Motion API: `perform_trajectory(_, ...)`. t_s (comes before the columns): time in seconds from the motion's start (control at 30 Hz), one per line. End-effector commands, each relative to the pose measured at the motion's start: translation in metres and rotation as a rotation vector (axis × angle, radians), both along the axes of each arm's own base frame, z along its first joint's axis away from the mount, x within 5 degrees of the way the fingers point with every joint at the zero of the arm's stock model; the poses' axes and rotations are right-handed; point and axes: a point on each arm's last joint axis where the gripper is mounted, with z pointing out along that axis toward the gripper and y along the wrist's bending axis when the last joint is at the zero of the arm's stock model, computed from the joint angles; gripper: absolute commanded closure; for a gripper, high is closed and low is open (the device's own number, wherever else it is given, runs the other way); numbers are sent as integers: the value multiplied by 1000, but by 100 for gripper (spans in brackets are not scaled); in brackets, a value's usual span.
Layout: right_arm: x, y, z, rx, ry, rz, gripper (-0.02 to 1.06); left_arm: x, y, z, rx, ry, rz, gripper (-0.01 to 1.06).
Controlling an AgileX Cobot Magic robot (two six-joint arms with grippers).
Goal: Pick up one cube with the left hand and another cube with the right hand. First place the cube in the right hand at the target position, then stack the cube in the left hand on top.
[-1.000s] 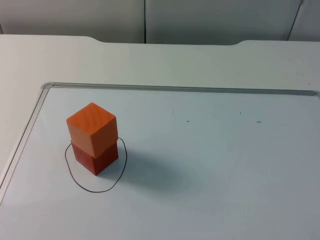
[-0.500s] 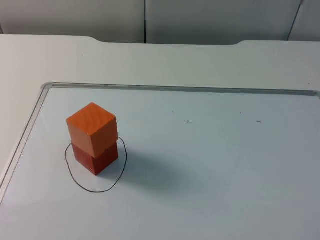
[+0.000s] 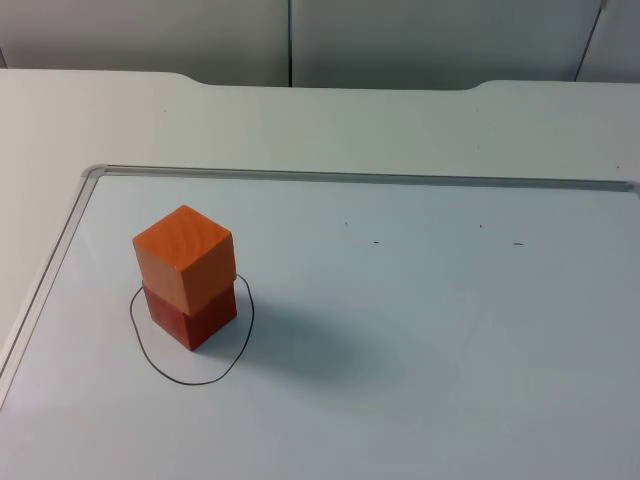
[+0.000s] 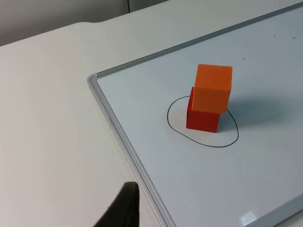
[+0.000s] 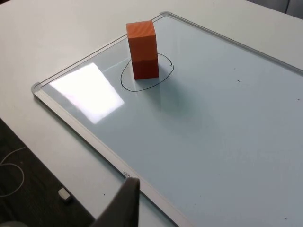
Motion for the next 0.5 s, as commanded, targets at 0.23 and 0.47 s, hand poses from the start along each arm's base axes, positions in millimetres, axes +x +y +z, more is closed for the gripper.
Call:
perform_trajectory(0.23,1,1,-1,8,-5,0,0,0,0,0,-12,-12,6,0)
perform_trajectory(0.47,1,1,-1,8,-5,-4,0,0,0,0,-12,-12,6,0)
